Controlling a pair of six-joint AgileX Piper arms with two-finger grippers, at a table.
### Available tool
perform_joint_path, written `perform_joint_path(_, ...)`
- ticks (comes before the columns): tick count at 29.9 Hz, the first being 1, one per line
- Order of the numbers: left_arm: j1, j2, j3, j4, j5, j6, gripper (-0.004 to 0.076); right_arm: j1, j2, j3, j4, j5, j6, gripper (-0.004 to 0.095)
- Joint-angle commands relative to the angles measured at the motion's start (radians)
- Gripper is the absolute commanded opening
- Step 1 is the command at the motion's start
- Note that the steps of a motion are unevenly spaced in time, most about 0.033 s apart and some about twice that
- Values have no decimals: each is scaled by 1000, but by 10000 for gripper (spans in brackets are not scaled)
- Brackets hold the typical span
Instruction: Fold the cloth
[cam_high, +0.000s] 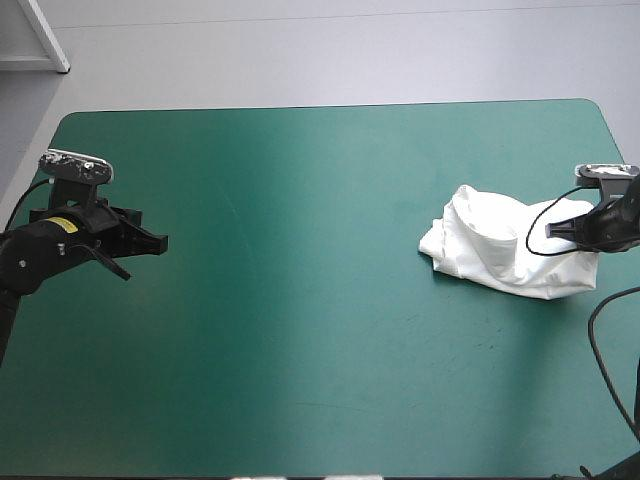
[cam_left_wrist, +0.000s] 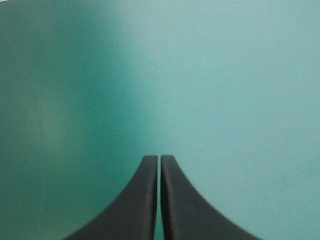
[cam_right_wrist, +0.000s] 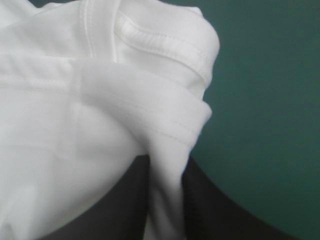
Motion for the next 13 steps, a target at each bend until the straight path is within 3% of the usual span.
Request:
perform_joint_path(1, 0, -17, -30, -16, -73, -1, 19, -10, -55, -42, 78, -42, -17, 604)
perform_joint_path(4, 0, -38, -32, -4, -73, -5, 19, -10, -77, -74, 149, -11, -58, 761)
perform_joint_path(7, 0, -78, -32, 20, -73, -19, 19, -10, -128, -120, 231, 37, -103, 689)
perform_joint_path(10, 0, -139, -32, 57, -73, -28, 19, -10, -201, -168, 361, 71, -165, 440)
perform_joint_path(13, 0, -223, -32, 173, -74, -99, 19, -10, -313, -199, 538, 107, -283, -4)
